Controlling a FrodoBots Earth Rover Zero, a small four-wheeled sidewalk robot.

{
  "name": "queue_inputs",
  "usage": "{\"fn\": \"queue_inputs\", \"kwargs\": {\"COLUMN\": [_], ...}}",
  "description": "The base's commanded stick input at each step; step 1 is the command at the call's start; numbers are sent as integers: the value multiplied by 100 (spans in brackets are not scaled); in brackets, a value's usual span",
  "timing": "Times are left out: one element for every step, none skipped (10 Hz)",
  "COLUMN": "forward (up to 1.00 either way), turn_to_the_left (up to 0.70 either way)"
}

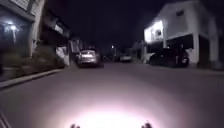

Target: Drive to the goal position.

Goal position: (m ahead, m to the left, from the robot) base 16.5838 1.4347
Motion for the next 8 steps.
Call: {"fn": "queue_inputs", "kwargs": {"forward": [100, 100, 100, 100, 100, 100, 100, 100], "turn_to_the_left": [0, 0, 0, 0, 0, 0, -17, -37]}}
